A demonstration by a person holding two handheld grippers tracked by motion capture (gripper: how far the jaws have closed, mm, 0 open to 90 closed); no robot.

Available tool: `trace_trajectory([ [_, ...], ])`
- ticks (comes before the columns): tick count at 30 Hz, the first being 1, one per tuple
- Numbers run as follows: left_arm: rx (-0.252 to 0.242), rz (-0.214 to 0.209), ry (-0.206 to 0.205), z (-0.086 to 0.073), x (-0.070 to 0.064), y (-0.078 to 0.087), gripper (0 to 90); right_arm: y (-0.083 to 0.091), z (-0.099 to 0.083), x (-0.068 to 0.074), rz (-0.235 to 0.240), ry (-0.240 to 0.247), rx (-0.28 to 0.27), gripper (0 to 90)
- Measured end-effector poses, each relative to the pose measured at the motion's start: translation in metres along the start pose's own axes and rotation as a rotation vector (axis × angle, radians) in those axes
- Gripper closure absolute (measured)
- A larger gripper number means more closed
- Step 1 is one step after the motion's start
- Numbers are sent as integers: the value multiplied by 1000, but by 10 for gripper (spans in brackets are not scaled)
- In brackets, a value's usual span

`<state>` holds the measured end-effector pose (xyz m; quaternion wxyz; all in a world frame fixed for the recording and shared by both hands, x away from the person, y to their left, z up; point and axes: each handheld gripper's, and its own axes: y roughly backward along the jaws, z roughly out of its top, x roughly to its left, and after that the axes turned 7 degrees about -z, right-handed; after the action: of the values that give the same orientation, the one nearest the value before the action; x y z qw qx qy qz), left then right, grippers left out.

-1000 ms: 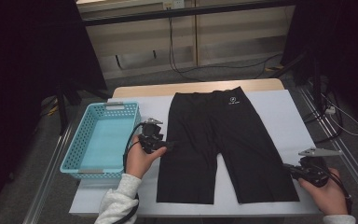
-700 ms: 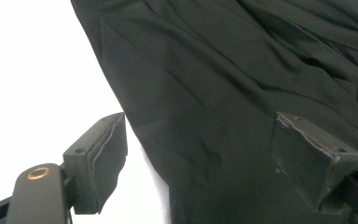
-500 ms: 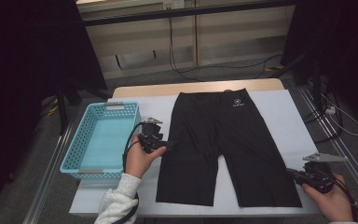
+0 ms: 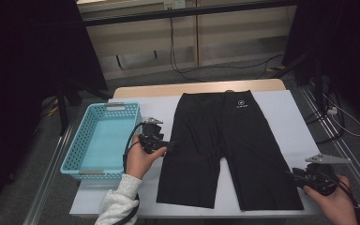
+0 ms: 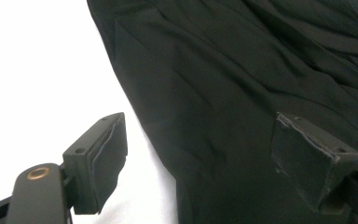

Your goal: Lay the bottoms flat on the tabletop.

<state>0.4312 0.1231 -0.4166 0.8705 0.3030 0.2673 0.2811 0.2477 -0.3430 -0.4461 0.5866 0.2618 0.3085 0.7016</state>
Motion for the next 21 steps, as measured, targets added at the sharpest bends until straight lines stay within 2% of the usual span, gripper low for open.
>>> trace_trajectory([
  [5, 0, 4, -4, 0, -2, 1, 185, -9, 7, 0, -12, -16, -24, 553],
  [11, 15, 7, -8, -3, -3, 0, 183, -26, 21, -9, -15, -81, -64, 440],
  [15, 16, 16, -14, -5, -4, 2, 180, -36, 31, -11, -45, -87, -75, 501],
  [18, 15, 15, -19, -6, -7, 3, 179, -49, 40, -12, -75, -109, -72, 505],
  [21, 15, 28, -18, -7, -8, 3, 174, -60, 49, -9, -86, -92, -66, 534],
])
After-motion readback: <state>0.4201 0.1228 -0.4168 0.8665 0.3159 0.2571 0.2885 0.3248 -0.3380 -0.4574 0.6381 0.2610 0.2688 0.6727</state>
